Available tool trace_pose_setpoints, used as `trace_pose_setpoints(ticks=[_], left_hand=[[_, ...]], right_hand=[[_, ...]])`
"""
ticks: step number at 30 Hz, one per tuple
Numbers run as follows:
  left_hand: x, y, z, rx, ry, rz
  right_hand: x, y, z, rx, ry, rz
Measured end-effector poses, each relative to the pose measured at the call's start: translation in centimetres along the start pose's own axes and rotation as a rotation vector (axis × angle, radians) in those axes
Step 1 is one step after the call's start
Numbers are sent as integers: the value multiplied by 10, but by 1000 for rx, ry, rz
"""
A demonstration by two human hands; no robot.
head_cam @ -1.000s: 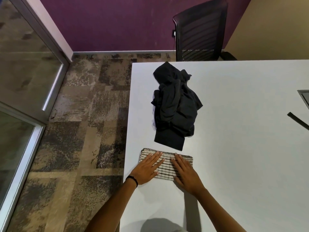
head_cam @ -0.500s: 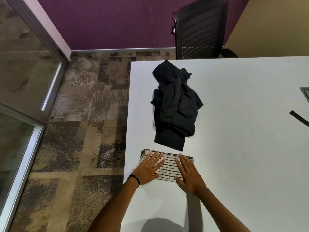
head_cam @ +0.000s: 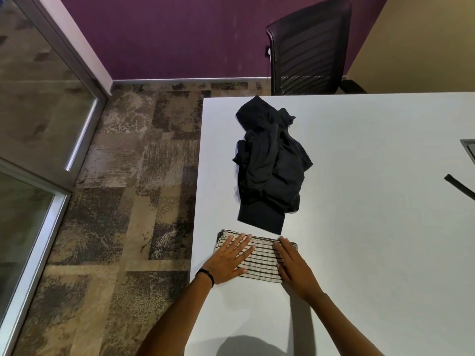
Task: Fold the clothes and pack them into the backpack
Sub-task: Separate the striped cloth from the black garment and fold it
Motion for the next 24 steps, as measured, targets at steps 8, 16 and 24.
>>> trace_pose_setpoints(ticks=[8, 16, 24], left_hand=[[-7, 14, 19, 74, 168, 171], [-18, 45, 32, 126, 224, 95], [-22, 51, 38, 165, 251, 87]], right_hand=[[-11, 18, -2, 88, -101, -8], [-14, 44, -10, 52, -252, -57], [-11, 41, -18, 26, -302, 18]])
Point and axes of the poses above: each hand's wrist, its own x-axis away from the middle knuckle, its own y-axis out of the back of the hand, z = x × y, the point moved 9 cm from there along -x, towards the middle knuckle, and after that the axes turned 8 degrees about z, right-handed, at the moved point
